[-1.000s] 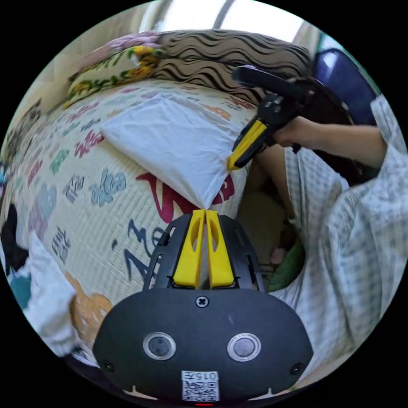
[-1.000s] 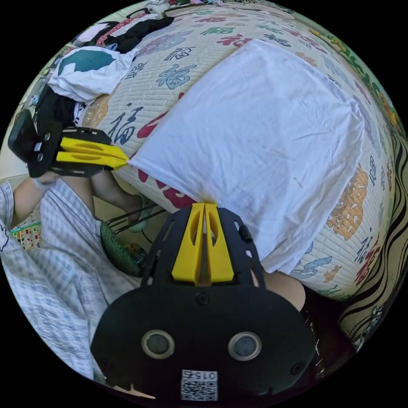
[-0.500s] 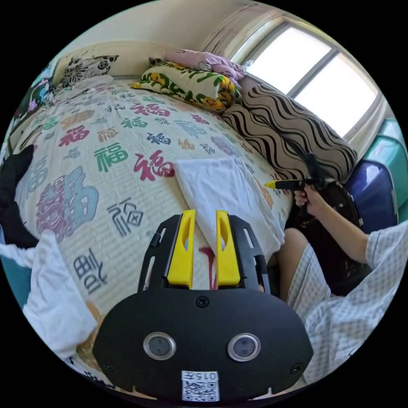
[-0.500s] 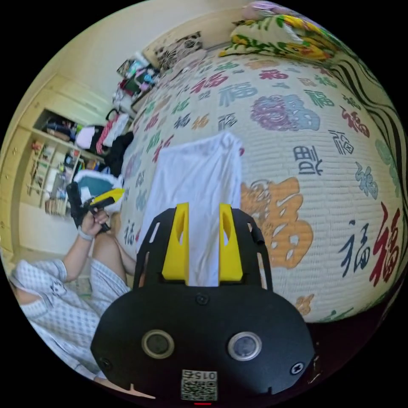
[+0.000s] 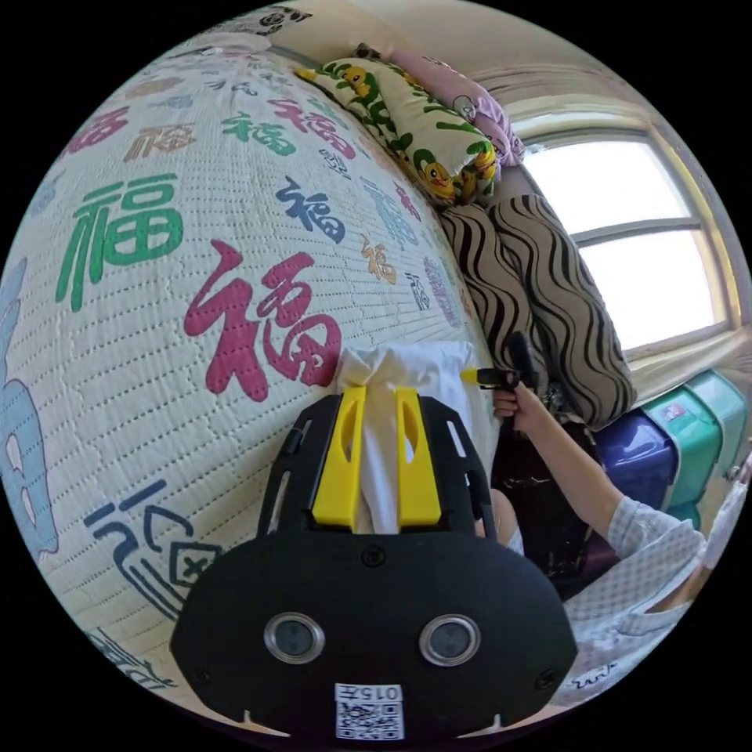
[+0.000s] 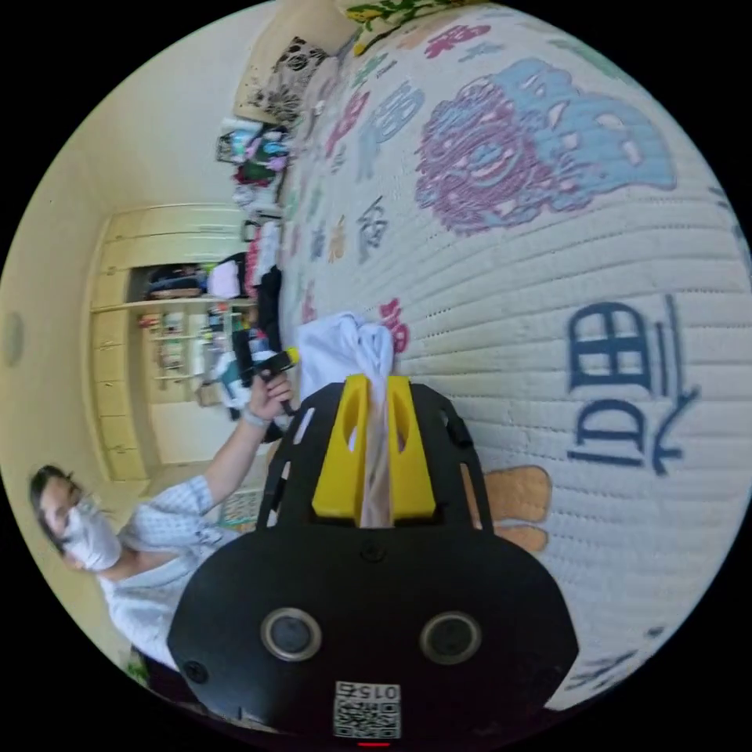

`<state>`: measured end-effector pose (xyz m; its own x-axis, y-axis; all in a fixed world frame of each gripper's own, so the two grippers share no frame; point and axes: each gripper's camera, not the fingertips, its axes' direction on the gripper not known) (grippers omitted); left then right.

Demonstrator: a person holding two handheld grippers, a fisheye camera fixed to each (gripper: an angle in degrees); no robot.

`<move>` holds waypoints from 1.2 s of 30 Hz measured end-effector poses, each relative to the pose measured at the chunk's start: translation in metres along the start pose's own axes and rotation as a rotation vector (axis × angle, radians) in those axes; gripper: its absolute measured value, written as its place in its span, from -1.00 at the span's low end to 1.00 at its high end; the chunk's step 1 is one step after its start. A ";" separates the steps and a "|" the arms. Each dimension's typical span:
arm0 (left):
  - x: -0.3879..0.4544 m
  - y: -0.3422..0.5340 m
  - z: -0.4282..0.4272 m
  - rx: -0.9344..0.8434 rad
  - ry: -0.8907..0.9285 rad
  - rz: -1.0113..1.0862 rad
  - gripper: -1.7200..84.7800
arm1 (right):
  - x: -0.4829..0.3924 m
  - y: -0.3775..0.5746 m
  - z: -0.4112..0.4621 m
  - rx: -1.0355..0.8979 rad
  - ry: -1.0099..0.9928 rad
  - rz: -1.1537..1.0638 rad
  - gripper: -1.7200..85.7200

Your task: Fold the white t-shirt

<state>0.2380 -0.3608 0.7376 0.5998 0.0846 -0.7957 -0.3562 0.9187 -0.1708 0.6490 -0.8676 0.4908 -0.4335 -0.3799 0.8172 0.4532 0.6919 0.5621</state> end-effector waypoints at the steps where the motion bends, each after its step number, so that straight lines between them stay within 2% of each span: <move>1: -0.007 -0.002 -0.003 0.000 0.058 -0.019 -0.77 | 0.009 0.000 -0.002 -0.022 -0.084 -0.007 -0.82; 4: -0.014 0.002 -0.017 0.040 0.057 -0.015 -0.73 | 0.013 0.004 -0.007 -0.029 0.036 -0.069 -0.83; 6: -0.015 0.003 -0.012 -0.011 0.032 -0.004 -0.72 | 0.021 0.006 -0.015 -0.015 0.010 -0.067 -0.84; 10: -0.019 -0.001 0.003 -0.002 0.076 -0.017 -0.77 | 0.046 0.010 -0.035 0.008 -0.115 -0.014 -0.85; 15: -0.009 -0.005 0.011 -0.014 0.110 -0.003 -0.91 | 0.040 0.024 -0.068 0.051 -0.093 -0.036 -0.90; 24: 0.151 0.046 -0.051 0.235 0.125 0.449 -0.95 | -0.072 0.126 -0.200 0.217 -0.068 -0.391 -0.93; 29: 0.258 0.067 -0.052 0.344 0.188 0.679 -0.95 | -0.160 0.207 -0.313 0.381 0.142 -0.533 -0.93; 33: 0.316 0.062 -0.021 0.363 0.259 0.766 -0.95 | -0.205 0.246 -0.385 0.493 0.288 -0.518 -0.93; 36: 0.354 0.049 0.014 0.353 0.350 0.777 -0.95 | -0.232 0.262 -0.434 0.567 0.436 -0.404 -0.93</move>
<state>0.4429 -0.2803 0.4554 0.0122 0.6582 -0.7528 -0.2941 0.7219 0.6264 1.2065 -0.8642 0.5041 -0.0848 -0.7897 0.6075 -0.1861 0.6116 0.7690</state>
